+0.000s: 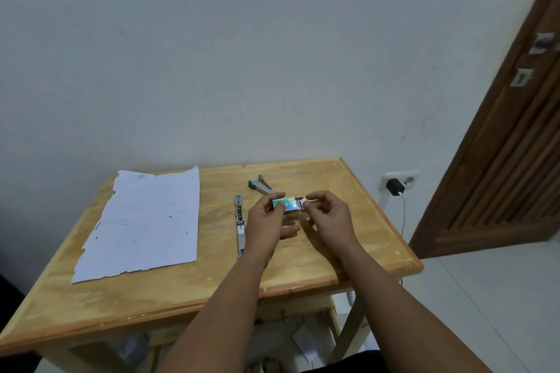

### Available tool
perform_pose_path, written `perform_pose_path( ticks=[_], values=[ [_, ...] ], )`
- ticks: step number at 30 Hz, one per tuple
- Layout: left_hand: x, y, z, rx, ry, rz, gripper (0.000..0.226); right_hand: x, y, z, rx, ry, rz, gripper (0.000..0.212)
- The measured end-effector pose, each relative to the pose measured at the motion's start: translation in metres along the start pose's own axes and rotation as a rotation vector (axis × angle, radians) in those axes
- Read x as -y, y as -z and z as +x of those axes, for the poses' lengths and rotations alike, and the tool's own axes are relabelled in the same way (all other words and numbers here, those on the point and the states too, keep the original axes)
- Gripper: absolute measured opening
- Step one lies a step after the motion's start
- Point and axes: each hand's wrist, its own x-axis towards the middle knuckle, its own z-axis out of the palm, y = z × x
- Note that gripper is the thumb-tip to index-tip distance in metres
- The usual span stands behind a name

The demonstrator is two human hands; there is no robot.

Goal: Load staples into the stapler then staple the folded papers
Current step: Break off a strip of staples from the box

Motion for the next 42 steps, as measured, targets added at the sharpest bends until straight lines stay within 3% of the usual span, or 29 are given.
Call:
perform_pose_path(
  ticks=[11,19,27,42],
  values=[
    [-0.002,-0.005,0.002,-0.025,0.005,0.049,0.029,-0.008,-0.004,-0.001,0.019,0.079,-0.235,0.025],
    [-0.002,-0.004,0.003,0.004,0.029,0.044,0.03,-0.01,-0.003,0.001,0.003,0.093,-0.215,0.009],
    [0.0,-0.004,0.004,-0.039,0.034,0.0,0.029,-0.011,-0.002,0.002,0.009,0.106,-0.207,0.022],
    [0.005,-0.005,0.011,-0.103,0.019,0.055,0.029,-0.018,-0.003,0.004,0.089,0.125,-0.325,0.021]
  ],
)
